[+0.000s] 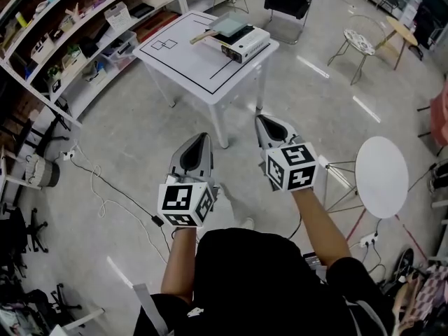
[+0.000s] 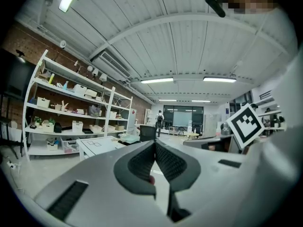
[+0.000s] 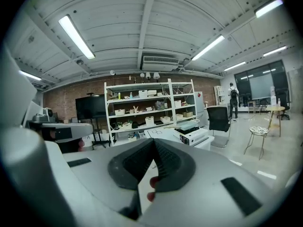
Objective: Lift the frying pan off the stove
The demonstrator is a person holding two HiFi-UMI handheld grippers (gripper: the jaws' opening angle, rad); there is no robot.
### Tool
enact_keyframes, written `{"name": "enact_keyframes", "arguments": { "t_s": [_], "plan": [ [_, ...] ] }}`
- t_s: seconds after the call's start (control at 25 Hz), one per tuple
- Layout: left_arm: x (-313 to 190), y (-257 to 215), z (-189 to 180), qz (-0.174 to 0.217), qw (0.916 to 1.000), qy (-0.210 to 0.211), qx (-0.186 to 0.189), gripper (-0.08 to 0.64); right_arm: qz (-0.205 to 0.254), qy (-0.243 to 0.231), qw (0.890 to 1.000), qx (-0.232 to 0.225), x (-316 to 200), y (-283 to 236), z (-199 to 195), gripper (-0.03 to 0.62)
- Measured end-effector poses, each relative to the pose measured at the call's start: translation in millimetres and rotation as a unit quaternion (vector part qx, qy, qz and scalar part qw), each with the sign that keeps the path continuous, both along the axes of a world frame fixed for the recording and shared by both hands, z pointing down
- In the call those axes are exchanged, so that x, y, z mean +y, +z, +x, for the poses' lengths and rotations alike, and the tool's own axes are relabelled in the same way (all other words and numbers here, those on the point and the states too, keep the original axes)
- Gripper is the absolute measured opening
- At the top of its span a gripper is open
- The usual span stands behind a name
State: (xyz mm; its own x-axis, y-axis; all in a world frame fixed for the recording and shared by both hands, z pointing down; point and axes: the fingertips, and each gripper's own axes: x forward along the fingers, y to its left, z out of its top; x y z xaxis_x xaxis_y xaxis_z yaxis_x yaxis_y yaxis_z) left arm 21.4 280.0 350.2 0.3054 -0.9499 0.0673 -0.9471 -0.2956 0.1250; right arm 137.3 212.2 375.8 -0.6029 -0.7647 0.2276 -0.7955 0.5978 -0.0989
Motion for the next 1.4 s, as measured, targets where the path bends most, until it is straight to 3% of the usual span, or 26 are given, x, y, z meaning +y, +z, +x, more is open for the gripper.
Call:
{"name": "enact_keyframes", "arguments": {
  "t_s": [0.36,0.72,1.4],
  "plan": [
    [-29.3,4.2,-2.9,-0.001,1.0000,0.004,-0.002,0.011,0.000,0.001,1.000,0.002,-23.5,4.0,-2.2,0.002],
    [-94.7,16.7,-16.9,-0.014,0.9999,0.005,0.004,0.011,-0.012,0.003,1.000,0.004,-85.2,14.9,-15.7,0.002],
    [-240.3,15.0,-82.1,-0.033,0.9991,0.027,0.006,0.011,-0.024,0.008,0.999,0.028,-228.2,13.0,-89.2,0.002]
  ]
}}
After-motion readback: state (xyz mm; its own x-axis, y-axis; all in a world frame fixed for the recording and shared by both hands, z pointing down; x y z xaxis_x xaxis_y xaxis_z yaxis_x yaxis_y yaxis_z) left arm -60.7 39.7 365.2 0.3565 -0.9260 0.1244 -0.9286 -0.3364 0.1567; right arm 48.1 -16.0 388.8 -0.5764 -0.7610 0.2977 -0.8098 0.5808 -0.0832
